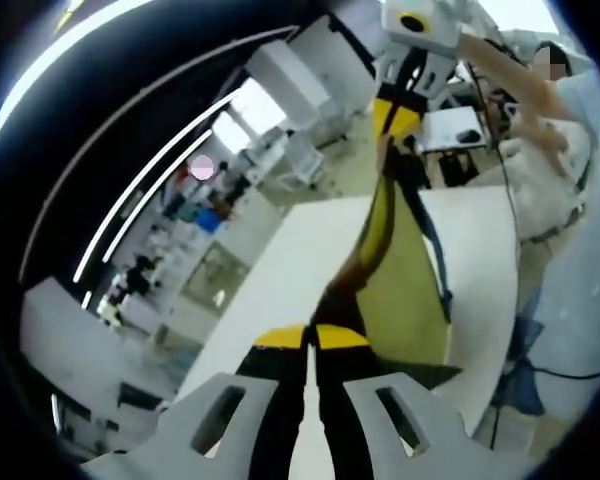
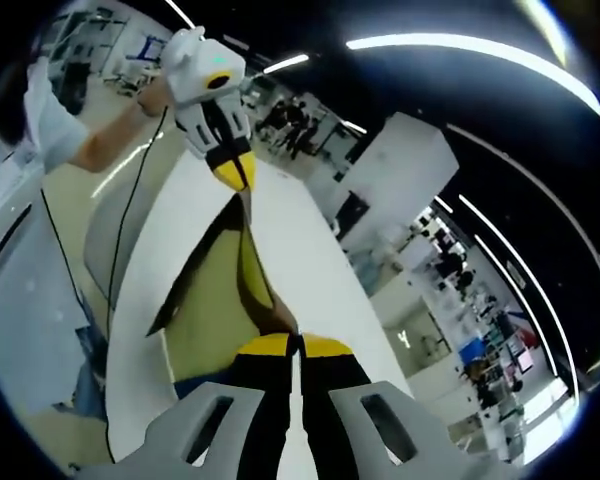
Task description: Fold the garment on the visible template until the final outline fits inside the template.
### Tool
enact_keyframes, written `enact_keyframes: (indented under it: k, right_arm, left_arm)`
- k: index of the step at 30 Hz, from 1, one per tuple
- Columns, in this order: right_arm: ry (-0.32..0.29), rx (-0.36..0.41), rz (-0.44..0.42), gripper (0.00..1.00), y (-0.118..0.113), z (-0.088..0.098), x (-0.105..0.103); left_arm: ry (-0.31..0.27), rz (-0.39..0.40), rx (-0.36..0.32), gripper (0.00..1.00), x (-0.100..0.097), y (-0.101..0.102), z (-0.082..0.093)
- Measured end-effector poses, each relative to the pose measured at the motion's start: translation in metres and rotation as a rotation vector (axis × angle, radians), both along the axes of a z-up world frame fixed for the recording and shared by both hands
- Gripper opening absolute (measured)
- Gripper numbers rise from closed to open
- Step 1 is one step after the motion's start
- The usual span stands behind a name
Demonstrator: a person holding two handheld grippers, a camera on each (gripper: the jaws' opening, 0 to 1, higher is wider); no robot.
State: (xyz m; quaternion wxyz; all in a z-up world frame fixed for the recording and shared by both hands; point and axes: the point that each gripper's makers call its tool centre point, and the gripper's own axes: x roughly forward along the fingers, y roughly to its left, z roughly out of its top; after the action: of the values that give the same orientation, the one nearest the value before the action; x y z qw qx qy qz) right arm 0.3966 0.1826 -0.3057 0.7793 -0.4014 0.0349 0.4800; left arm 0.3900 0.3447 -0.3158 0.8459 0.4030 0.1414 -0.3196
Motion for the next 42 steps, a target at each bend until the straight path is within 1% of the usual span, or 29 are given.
enact_keyframes:
  k: [7,11,17,19,28,37,42]
  right_arm:
    - [0.008,-0.016,0.026,0.02,0.004,0.000,-0.014]
    - [0.014,-0.016,0.047,0.02,0.008,-0.001,-0.023]
    - [0.015,-0.020,0.063,0.02,0.008,-0.002,-0.032]
    - [0.016,-0.024,0.070,0.02,0.008,-0.002,-0.035]
    - [-0.005,-0.018,0.079,0.02,0.008,0.004,-0.043]
    - [-0.006,-0.032,0.089,0.02,0.005,0.004,-0.055]
    - [-0.013,-0.032,0.098,0.02,0.004,0.007,-0.062]
  left_arm:
    - [0.013,0.007,0.002,0.00,-0.015,0.003,-0.001]
    - [0.017,0.015,0.004,0.00,-0.020,0.006,-0.002]
    - [0.018,0.021,0.007,0.00,-0.029,0.007,0.000]
    - [0.028,0.019,0.009,0.00,-0.032,0.008,-0.001]
    - [0.029,0.019,0.012,0.00,-0.043,0.007,0.002]
    - [0.038,0.010,0.019,0.00,-0.055,0.003,0.000]
    - [0.032,0.009,0.022,0.00,-0.062,0.002,0.002]
